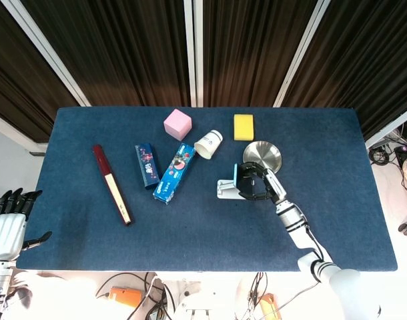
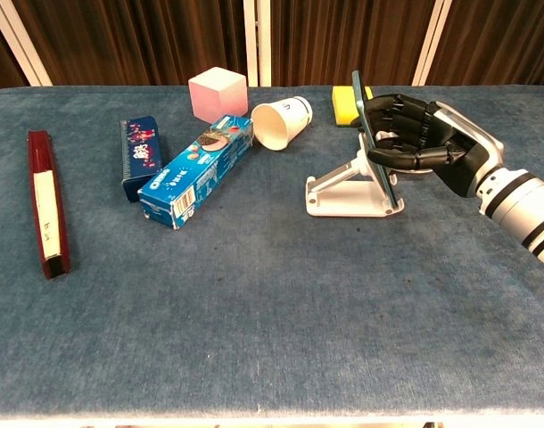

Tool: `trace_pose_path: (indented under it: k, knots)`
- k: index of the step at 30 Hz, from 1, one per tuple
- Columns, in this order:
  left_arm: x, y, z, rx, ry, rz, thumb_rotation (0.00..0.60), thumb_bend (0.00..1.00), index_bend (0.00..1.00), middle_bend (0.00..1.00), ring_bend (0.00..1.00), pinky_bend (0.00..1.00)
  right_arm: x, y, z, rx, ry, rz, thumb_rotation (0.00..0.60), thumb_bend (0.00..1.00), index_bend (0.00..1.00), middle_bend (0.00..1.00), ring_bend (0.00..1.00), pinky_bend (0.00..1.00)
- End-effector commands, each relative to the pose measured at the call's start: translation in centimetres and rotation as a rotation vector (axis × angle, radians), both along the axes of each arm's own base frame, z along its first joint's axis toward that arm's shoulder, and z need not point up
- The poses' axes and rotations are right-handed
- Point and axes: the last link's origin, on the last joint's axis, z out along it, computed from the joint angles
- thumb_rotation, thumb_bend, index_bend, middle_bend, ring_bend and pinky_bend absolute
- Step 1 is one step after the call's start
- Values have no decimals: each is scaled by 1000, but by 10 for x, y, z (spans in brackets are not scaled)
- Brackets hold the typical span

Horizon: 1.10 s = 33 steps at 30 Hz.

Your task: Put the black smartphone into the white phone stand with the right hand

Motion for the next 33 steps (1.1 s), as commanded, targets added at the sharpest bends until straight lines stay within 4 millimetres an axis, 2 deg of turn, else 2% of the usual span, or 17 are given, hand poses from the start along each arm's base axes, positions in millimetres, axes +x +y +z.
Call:
trace_pose_path:
  k: [1,5,11,16,22,23,25,27,29,33]
  knots:
    - [0,0,0,0,-1,1,600,64,130,157,49,0,-1,1,-1,5,9,4,558,240,349,334,212,274]
    - [-1,0,-1,0,-3,0,600,65,130,158,49,0,-1,2,-1,14,18,8,529,240,269,281,162,228]
    - [-1,0,-1,1,-4,-3,600,65,130,158,49,0,-5,2,4,4,61,30,496,240,121,172,55,107]
    - [-1,0,0,3,-3,-9,600,65,130,157,49,0,-10,4,18,-57,122,70,483,239,71,129,11,62]
    - [-1,1,3,8,0,-13,600,64,130,158,49,0,-30,7,64,-265,309,114,463,209,64,127,6,50]
    - [-2,1,3,9,0,-13,600,64,130,158,49,0,-37,9,77,-297,374,115,478,208,61,127,7,48]
    - [-2,1,4,11,-2,-14,600,65,130,157,49,0,-48,15,98,-360,494,110,545,206,34,127,7,47]
    - [-3,1,4,11,-6,-15,600,64,130,158,49,0,-59,28,126,-439,638,90,589,204,10,127,7,47]
    - [-4,1,3,11,-10,-14,600,64,130,157,48,0,-66,47,153,-496,773,49,600,204,2,126,7,47]
    - [-6,2,1,11,-19,-14,600,64,130,157,49,0,-73,89,198,-487,945,-69,600,204,0,125,4,48]
